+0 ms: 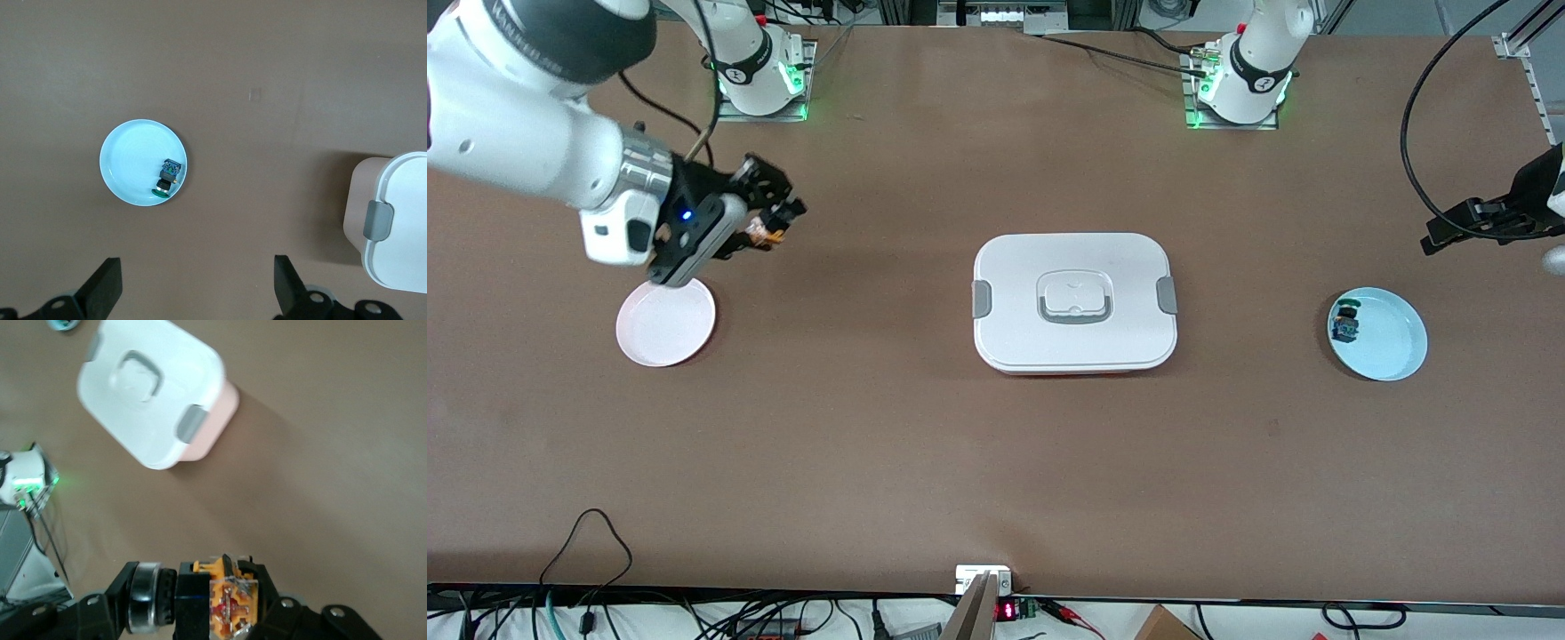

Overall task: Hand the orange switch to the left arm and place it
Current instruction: 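Lift the orange switch with the right gripper and carry it past the box, then raise the switch with the right gripper while the left gripper approaches it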

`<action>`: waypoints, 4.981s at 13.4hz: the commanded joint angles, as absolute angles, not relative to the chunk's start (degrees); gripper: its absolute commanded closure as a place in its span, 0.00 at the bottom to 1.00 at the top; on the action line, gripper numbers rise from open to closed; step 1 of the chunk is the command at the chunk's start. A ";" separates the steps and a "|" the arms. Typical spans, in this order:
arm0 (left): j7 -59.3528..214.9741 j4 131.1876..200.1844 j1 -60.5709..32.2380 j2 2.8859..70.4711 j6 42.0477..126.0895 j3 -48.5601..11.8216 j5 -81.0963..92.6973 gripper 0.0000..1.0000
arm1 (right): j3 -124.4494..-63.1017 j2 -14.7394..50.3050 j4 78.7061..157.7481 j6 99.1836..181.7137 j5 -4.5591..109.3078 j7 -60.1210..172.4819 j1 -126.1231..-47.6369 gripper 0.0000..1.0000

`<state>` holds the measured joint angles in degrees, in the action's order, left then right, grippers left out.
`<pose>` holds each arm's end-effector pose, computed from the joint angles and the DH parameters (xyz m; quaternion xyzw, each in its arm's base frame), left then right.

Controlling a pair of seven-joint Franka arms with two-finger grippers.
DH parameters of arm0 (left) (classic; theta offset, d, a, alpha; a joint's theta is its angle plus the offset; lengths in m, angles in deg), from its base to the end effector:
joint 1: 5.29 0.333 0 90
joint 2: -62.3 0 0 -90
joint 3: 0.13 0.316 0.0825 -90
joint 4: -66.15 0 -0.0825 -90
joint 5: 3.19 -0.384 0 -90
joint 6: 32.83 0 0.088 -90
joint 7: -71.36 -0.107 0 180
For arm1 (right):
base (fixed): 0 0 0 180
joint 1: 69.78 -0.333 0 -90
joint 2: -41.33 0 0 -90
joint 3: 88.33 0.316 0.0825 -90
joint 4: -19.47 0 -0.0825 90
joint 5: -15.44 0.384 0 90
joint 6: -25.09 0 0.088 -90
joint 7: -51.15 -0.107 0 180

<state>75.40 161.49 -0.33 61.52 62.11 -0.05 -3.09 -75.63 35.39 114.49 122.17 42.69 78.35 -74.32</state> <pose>0.5610 0.0493 0.5801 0.9968 0.0792 -0.0103 0.0009 0.5517 0.2111 0.5469 -0.9106 -0.3322 0.0107 0.2456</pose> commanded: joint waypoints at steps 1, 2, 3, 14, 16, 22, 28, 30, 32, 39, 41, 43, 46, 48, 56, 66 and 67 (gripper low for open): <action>74.26 159.58 -0.19 60.37 61.74 0.13 -4.24 0.00 | -76.02 36.32 114.74 121.33 46.55 87.50 -77.15 1.00; 74.26 159.49 -0.19 59.84 61.83 0.31 -4.33 0.00 | -76.02 36.33 114.74 121.42 46.73 91.71 -77.77 1.00; 74.26 159.40 -0.19 59.40 62.00 0.31 -4.77 0.00 | -75.50 36.33 114.74 122.12 48.47 95.93 -78.74 1.00; 77.23 150.26 1.38 56.59 40.57 0.48 25.39 0.00 | -74.00 35.27 117.20 130.99 77.29 125.30 -80.77 1.00; 80.40 150.61 2.09 55.45 39.59 0.48 37.44 0.00 | -74.00 35.01 118.08 131.96 83.09 129.27 -81.29 1.00; 79.89 152.72 5.43 51.40 39.50 0.40 59.29 0.00 | -74.00 34.66 124.49 139.68 102.34 144.91 -83.22 1.00; 79.71 156.76 4.29 51.49 44.59 -0.74 67.20 0.00 | -74.00 34.13 124.85 149.97 116.40 152.21 -88.67 1.00; 80.23 157.03 3.85 51.58 48.45 -3.89 69.13 0.00 | -73.91 33.95 124.94 151.91 118.79 152.49 -89.82 1.00; 80.24 159.56 3.59 51.66 51.00 -7.41 73.51 0.00 | -73.91 33.95 124.85 152.80 121.59 152.57 -91.13 1.00; 87.44 160.80 3.58 52.10 67.70 -23.05 76.53 0.00 | -73.56 32.99 124.24 155.69 128.03 152.49 -96.05 1.00; 86.66 164.30 3.58 53.59 71.56 -25.78 76.53 0.00 | -72.69 32.99 124.06 156.75 126.89 152.57 -96.32 1.00; 83.77 168.52 4.46 54.74 72.64 -27.29 76.53 0.00 | -71.45 33.07 123.88 158.76 124.18 153.71 -95.97 1.00; 82.26 174.67 6.05 58.77 70.88 -27.38 78.45 0.00 | -71.45 33.07 123.18 159.65 122.40 153.89 -95.89 1.00; 82.96 175.92 6.66 61.06 68.61 -27.29 78.90 0.00 | -71.45 33.07 123.09 159.65 122.40 154.33 -95.89 1.00; 75.34 178.73 8.07 66.43 66.92 -27.38 83.45 0.00 | -71.45 33.07 122.83 159.65 122.23 154.86 -95.80 1.00; 74.08 183.04 7.80 69.51 73.69 -33.00 88.57 0.04 | -71.45 33.34 122.83 159.56 122.84 154.77 -95.62 1.00; 74.08 183.04 7.80 69.51 73.69 -33.09 88.57 0.11 | -71.45 33.34 122.83 159.56 122.84 154.77 -95.62 1.00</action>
